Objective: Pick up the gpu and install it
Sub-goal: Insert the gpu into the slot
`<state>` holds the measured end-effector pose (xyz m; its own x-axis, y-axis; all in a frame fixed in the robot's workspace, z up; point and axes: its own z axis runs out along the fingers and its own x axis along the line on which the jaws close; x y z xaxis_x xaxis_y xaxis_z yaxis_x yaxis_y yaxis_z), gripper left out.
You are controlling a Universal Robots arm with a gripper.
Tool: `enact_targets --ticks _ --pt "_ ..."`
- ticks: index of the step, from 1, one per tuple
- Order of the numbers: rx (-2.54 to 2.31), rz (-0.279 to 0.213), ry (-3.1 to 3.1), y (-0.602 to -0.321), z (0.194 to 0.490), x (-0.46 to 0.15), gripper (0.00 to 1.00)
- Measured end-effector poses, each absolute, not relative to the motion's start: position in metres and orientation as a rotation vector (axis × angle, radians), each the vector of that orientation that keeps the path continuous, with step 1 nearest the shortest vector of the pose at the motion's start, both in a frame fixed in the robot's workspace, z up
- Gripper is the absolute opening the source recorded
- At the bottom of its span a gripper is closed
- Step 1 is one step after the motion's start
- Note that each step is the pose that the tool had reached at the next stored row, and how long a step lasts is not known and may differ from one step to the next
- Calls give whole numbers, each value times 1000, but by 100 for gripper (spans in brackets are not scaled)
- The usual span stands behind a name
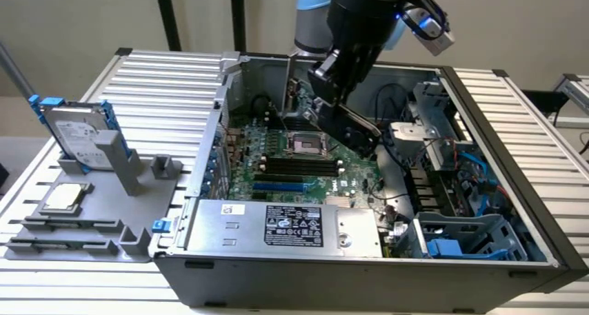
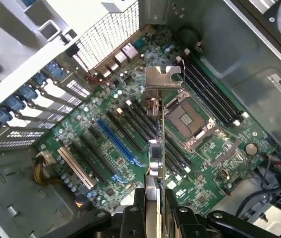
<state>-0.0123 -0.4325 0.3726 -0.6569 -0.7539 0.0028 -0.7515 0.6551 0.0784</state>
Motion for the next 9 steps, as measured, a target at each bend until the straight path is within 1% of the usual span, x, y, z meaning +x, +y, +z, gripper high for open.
enact_targets --ticks 9 --pt "1510 -104 -2707 -433 361 -12 27"
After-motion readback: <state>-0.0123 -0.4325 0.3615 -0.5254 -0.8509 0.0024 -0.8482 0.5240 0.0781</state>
